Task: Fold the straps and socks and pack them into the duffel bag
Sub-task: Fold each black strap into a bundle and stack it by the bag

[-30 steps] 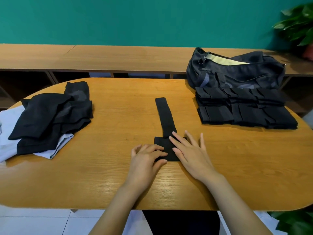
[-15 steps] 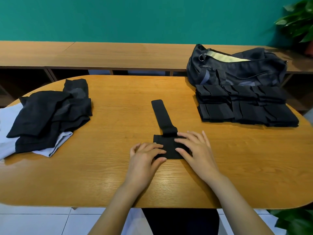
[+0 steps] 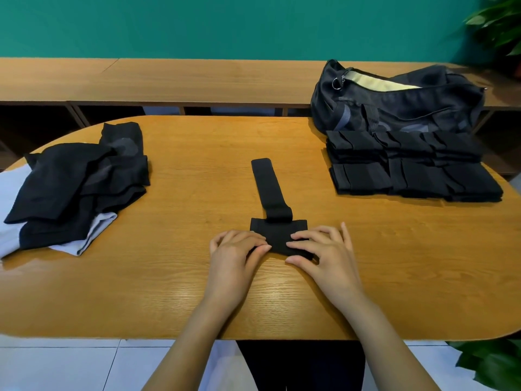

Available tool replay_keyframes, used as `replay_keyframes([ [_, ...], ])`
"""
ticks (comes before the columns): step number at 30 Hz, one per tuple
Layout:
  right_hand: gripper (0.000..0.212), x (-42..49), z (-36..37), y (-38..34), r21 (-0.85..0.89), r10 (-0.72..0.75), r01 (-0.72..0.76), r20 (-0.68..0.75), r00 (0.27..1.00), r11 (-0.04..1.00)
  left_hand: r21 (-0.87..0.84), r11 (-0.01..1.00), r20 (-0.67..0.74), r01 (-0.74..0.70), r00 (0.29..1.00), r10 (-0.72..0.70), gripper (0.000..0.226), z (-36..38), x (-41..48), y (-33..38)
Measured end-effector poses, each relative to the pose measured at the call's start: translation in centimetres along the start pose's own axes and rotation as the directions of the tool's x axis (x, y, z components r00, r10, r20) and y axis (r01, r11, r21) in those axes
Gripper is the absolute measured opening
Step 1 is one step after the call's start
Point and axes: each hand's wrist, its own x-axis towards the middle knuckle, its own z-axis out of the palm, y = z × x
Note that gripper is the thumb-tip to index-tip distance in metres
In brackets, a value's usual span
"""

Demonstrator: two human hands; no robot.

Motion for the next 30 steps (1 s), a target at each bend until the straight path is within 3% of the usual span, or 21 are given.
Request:
replay_keyframes([
  [5, 0.018, 0.52, 0.12, 0.18, 0.144, 0.094, -0.091, -0.013, 0.995, 0.985, -0.066, 0.998, -0.03, 0.02, 0.999, -0.022, 0.031, 0.03, 0.11, 0.05],
  [10, 0.027, 0.63, 0.29, 0.38, 0.171, 0.119, -0.111, -0.04, 0.992, 0.979, -0.138, 0.986, -0.034, 0.088, 0.995, -0.094, 0.016, -0.09, 0.23, 0.13],
  [16, 0.014, 0.53, 0.32, 0.33, 0.225, 0.137, -0.12, -0.059, 0.989, 0.967, -0.111, 0.99, -0.016, 0.085, 0.996, -0.087, 0.013, -0.22, 0.27, 0.25],
  [20, 0.017, 0.54, -0.01, 0.16, 0.278, 0.179, -0.158, -0.051, 0.983, 0.947, -0.057, 0.998, 0.057, 0.025, 0.998, -0.022, 0.029, -0.24, 0.33, 0.13],
  [26, 0.011, 0.51, -0.2, -0.03, 0.309, 0.16, -0.137, -0.05, 0.986, 0.941, -0.076, 0.997, 0.039, 0.033, 0.999, -0.03, 0.02, -0.26, 0.37, 0.1],
  [30, 0.025, 0.43, -0.42, -0.09, 0.221, 0.133, -0.122, -0.038, 0.99, 0.968, -0.113, 0.992, 0.008, 0.06, 0.998, -0.06, 0.025, -0.41, 0.5, 0.31],
])
